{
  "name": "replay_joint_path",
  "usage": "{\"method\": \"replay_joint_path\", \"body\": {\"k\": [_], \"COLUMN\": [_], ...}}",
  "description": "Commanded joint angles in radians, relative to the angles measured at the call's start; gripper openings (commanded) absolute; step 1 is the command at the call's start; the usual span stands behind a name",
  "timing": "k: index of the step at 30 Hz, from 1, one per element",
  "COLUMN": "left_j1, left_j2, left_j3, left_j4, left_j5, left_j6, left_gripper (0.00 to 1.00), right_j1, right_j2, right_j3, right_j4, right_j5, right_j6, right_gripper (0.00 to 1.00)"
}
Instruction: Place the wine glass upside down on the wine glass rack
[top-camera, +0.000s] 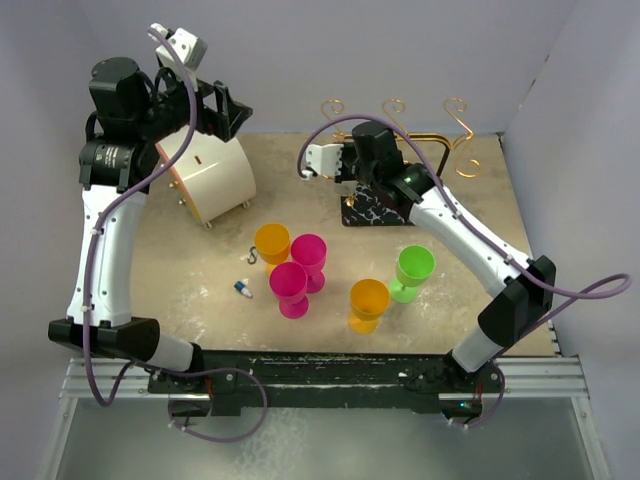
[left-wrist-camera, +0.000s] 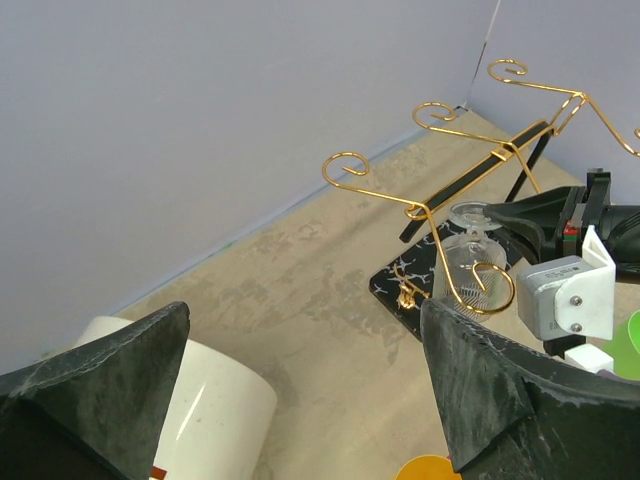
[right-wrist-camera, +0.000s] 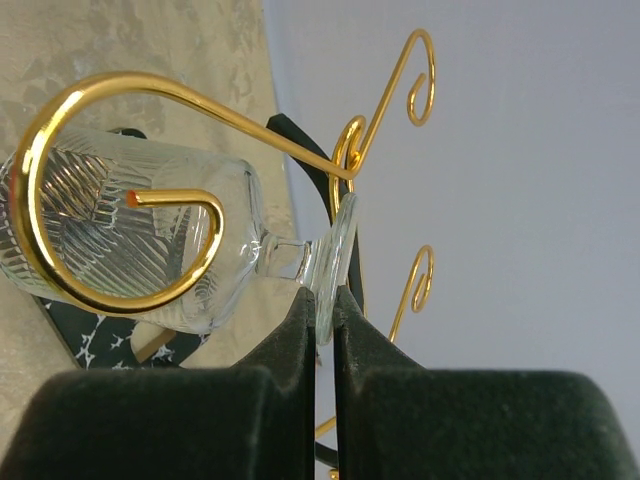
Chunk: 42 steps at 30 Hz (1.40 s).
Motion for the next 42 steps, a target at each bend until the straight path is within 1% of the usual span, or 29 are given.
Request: {"method": "replay_joint_path", "body": {"k": [1, 11, 20, 27, 42], "left_j1": [0.011, 0.016, 0.018, 0.018, 0.018], "left_j2": [-0.045, -0.059, -0.072, -0.076, -0.073], "left_j3": [-0.015, -0.034, -0.071, -0.082, -0.099], "left_j4": [0.05, 0.054, 0.055, 0.055, 0.06], "left_j5": [0.014, 0.005, -0.057, -0.082, -0.101], "left_j6": [-0.016, -0.023, -0.006, 0.006, 0.02], "left_gripper": [1.0, 0.99, 0.99, 0.99, 0.99], "right_j1": [0.024, 0.057, 0.08, 0.098, 0.148], "right_j2": [-0.029, -0.018, 0.003, 0.019, 0.004], "right_j3": [0.033, 0.039, 0.062, 0.1, 0.134], "right_j4": [0.092, 0.088, 0.073, 0.042, -0.038], "right_j5": [0.007, 0.008, -0.001, -0.007, -0.013], "right_j6": [-0.008, -0.017, -0.022, -0.029, -0.013], "right_gripper": [0.0, 0.0, 0.0, 0.0, 0.0]}}
